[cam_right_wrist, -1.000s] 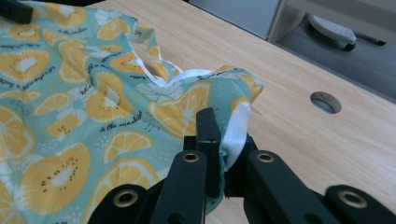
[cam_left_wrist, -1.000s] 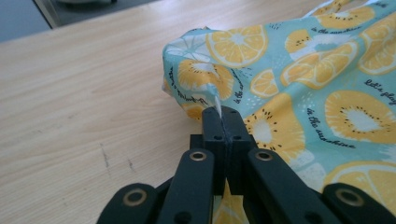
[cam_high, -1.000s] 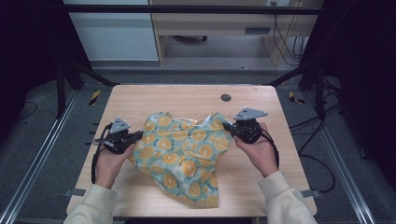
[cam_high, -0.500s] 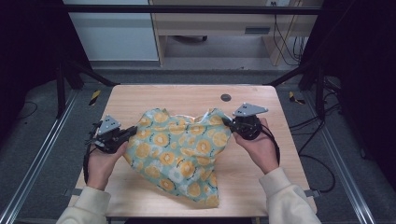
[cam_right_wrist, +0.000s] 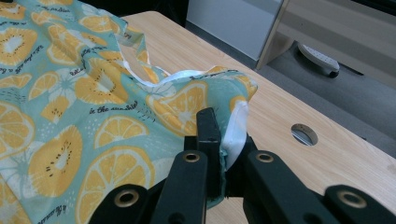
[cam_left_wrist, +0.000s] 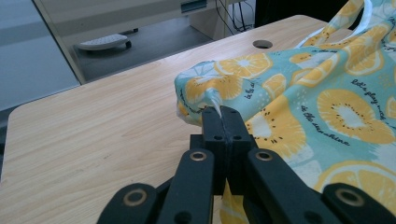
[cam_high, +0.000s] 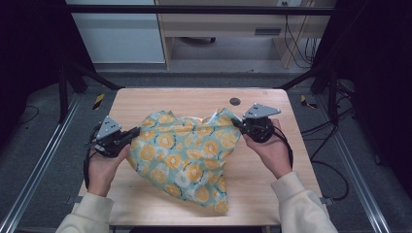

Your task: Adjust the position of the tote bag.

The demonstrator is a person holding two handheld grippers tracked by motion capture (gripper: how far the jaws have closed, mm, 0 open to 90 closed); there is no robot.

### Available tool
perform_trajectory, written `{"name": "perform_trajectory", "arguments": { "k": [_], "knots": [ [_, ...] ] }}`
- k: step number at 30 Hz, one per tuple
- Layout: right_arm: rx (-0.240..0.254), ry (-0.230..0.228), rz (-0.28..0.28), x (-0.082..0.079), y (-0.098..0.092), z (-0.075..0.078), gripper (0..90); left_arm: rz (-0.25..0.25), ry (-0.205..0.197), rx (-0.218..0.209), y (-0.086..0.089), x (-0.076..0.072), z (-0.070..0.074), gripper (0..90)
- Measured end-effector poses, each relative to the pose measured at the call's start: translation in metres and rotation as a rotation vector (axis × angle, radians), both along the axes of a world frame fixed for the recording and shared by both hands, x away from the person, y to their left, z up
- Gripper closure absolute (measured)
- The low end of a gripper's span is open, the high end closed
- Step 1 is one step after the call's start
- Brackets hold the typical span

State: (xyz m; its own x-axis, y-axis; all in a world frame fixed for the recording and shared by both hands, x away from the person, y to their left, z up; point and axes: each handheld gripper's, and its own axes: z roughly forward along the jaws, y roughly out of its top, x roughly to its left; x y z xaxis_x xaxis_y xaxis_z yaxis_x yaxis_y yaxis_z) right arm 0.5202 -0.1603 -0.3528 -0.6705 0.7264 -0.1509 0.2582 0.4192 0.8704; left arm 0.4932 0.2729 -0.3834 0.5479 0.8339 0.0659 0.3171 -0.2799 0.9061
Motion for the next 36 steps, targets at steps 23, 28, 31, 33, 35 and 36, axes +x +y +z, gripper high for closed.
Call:
{"name": "perform_trajectory", "arguments": {
  "k": [23,28,31,33,35,36],
  "knots": [
    [0.066,-0.080,0.078,-0.059,-0.009,0.009,88.2,-0.054,-0.051,-0.069,0.015,-0.063,0.009,90.0],
    [0.070,-0.085,0.118,-0.075,-0.008,0.003,88.2,-0.066,-0.034,-0.113,0.024,-0.073,0.002,90.0],
    [0.056,-0.088,0.129,-0.078,-0.006,-0.001,88.2,-0.072,-0.032,-0.111,0.027,-0.080,-0.004,90.0],
    [0.065,-0.085,0.141,-0.081,-0.007,-0.008,88.1,-0.071,-0.035,-0.085,0.026,-0.085,-0.010,90.0],
    [0.072,-0.083,0.146,-0.083,-0.008,-0.014,88.2,-0.074,-0.035,-0.064,0.024,-0.088,-0.013,90.0],
    [0.068,-0.080,0.143,-0.084,-0.008,-0.016,88.2,-0.077,-0.032,-0.056,0.024,-0.088,-0.015,90.0]
  ]
}}
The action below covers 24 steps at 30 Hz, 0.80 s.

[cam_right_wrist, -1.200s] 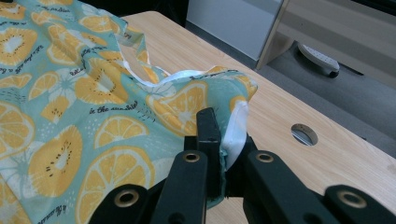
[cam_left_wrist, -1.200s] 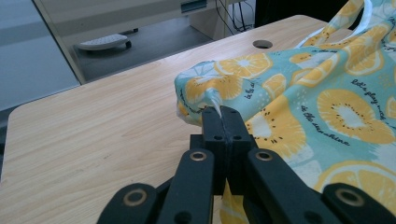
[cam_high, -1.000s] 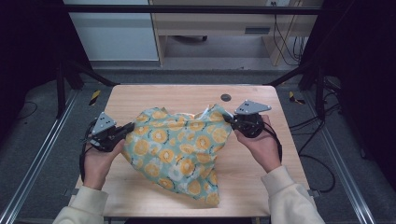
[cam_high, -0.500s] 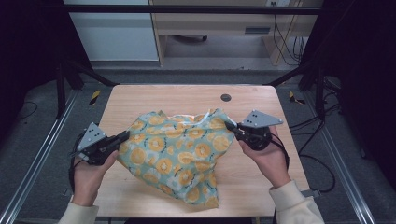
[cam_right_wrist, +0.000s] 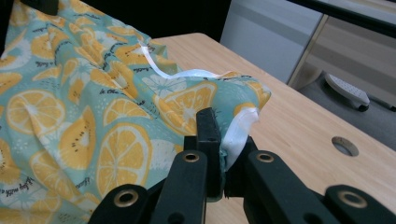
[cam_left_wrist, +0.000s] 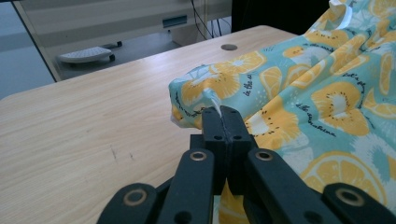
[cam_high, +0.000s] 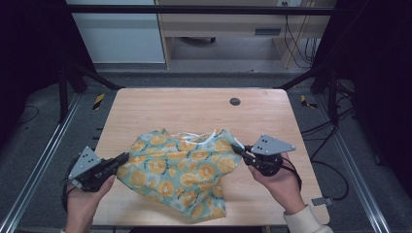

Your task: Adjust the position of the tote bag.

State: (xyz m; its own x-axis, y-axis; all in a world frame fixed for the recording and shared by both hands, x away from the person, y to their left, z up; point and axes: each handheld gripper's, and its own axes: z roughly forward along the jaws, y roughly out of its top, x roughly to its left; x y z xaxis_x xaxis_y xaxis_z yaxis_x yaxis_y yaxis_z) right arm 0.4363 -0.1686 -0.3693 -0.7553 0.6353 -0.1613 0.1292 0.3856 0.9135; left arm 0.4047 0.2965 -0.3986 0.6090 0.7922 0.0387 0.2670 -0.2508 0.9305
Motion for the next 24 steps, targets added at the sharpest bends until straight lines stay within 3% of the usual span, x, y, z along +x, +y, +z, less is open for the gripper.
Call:
{"name": "perform_trajectory", "arguments": {
  "k": [5,10,13,21,24],
  "knots": [
    [0.007,0.017,-0.004,-0.003,-0.004,-0.010,88.2,-0.012,0.003,0.001,-0.001,-0.005,-0.003,90.0],
    [0.029,0.019,0.008,-0.007,-0.005,-0.009,88.1,-0.009,-0.004,0.025,0.001,-0.012,-0.006,90.0],
    [0.054,0.019,0.029,-0.016,-0.005,-0.009,88.2,-0.019,0.005,0.011,0.004,-0.019,-0.008,90.0],
    [0.076,0.042,0.073,-0.040,-0.014,-0.033,88.2,-0.081,0.062,0.003,0.007,-0.027,-0.020,90.0],
    [0.066,0.070,0.094,-0.042,-0.017,-0.044,88.2,-0.115,0.096,0.047,0.004,-0.027,-0.027,90.0]
  ]
}}
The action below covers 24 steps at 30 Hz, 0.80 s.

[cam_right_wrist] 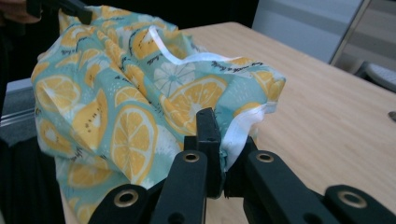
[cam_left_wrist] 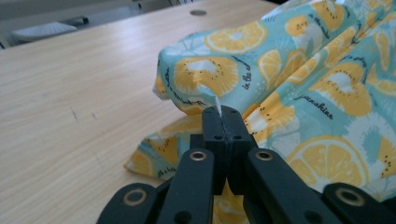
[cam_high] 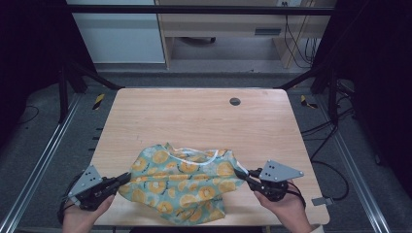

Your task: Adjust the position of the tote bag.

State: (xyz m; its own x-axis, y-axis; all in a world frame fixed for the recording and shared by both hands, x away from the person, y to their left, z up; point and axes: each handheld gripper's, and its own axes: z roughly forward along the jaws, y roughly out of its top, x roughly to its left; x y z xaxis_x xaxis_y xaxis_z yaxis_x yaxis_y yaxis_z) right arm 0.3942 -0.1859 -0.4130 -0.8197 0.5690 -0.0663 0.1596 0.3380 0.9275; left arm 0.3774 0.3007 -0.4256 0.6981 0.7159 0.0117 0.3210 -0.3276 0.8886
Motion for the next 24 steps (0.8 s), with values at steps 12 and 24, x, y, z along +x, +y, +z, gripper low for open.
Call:
{"name": "perform_trajectory", "arguments": {
  "k": [12,24],
  "knots": [
    [-0.054,0.084,0.029,0.004,-0.002,-0.021,88.3,-0.068,0.085,0.166,-0.016,0.006,-0.021,90.0],
    [-0.115,0.134,0.051,0.008,-0.001,-0.035,88.2,-0.092,0.113,0.242,-0.024,0.012,-0.030,90.0]
  ]
}}
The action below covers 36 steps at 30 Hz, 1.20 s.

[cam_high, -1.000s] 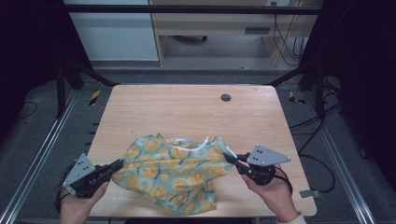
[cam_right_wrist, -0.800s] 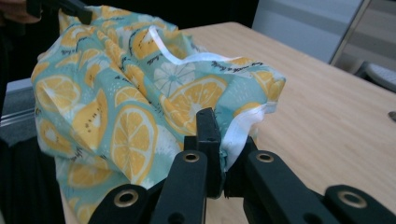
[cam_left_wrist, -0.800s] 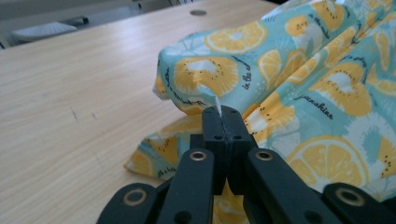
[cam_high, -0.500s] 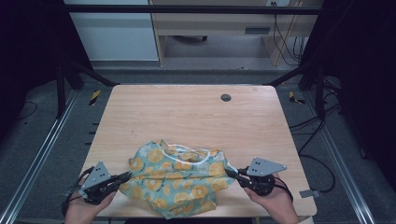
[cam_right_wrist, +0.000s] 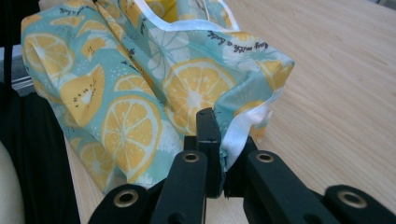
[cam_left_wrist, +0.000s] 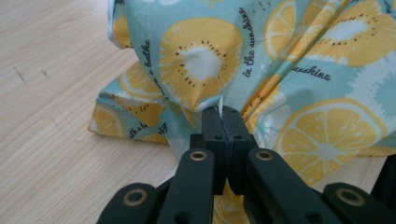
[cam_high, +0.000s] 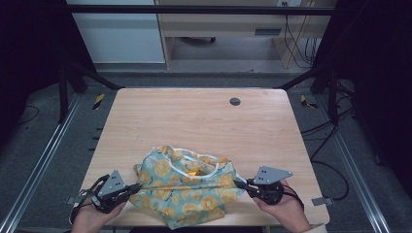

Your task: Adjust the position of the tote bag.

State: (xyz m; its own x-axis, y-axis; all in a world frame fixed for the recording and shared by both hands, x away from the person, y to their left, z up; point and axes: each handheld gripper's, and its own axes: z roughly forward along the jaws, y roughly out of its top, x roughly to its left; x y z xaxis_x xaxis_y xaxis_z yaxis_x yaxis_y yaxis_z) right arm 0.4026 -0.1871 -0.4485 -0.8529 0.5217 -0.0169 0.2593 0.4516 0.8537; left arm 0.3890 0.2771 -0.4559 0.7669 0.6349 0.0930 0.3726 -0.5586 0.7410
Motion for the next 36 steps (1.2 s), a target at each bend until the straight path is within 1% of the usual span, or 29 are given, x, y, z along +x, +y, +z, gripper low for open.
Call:
{"name": "perform_trajectory", "arguments": {
  "k": [5,7,10,11,12,17,20,21,23,27,30,34,35,36],
  "knots": [
    [-0.029,0.017,-0.001,0.002,0.003,-0.006,88.1,0.002,0.011,0.035,-0.003,0.004,-0.005,90.0],
    [-0.050,0.020,-0.002,0.004,0.005,-0.008,88.0,0.004,0.014,0.041,-0.004,0.005,-0.006,90.0],
    [-0.071,0.030,-0.010,0.007,0.007,-0.012,87.9,0.006,0.032,0.084,-0.011,0.012,-0.014,90.0],
    [-0.075,0.035,-0.014,0.009,0.008,-0.013,87.8,0.006,0.032,0.084,-0.011,0.012,-0.014,90.0],
    [-0.078,0.039,-0.019,0.011,0.009,-0.015,87.8,0.012,0.036,0.095,-0.013,0.016,-0.015,90.0],
    [-0.097,0.056,-0.035,0.018,0.012,-0.019,87.5,0.033,0.029,0.092,-0.012,0.021,-0.016,90.0],
    [-0.114,0.065,-0.050,0.024,0.015,-0.023,87.1,0.046,0.020,0.099,-0.014,0.029,-0.018,90.0],
    [-0.114,0.065,-0.050,0.024,0.015,-0.023,87.1,0.046,0.020,0.099,-0.014,0.029,-0.018,90.0],
    [-0.114,0.070,-0.060,0.028,0.016,-0.025,86.4,0.058,0.014,0.096,-0.015,0.036,-0.019,90.0],
    [-0.121,0.066,-0.066,0.031,0.017,-0.026,86.0,0.069,0.001,0.100,-0.018,0.046,-0.020,90.0],
    [-0.128,0.067,-0.072,0.032,0.017,-0.027,85.5,0.075,0.002,0.102,-0.021,0.052,-0.022,90.0],
    [-0.133,0.061,-0.084,0.036,0.018,-0.028,85.3,0.079,-0.007,0.114,-0.026,0.058,-0.024,90.0],
    [-0.135,0.062,-0.089,0.036,0.018,-0.028,85.3,0.077,-0.009,0.127,-0.026,0.059,-0.024,90.0],
    [-0.135,0.062,-0.094,0.037,0.018,-0.028,85.3,0.085,-0.013,0.114,-0.028,0.060,-0.025,90.0]
  ]
}}
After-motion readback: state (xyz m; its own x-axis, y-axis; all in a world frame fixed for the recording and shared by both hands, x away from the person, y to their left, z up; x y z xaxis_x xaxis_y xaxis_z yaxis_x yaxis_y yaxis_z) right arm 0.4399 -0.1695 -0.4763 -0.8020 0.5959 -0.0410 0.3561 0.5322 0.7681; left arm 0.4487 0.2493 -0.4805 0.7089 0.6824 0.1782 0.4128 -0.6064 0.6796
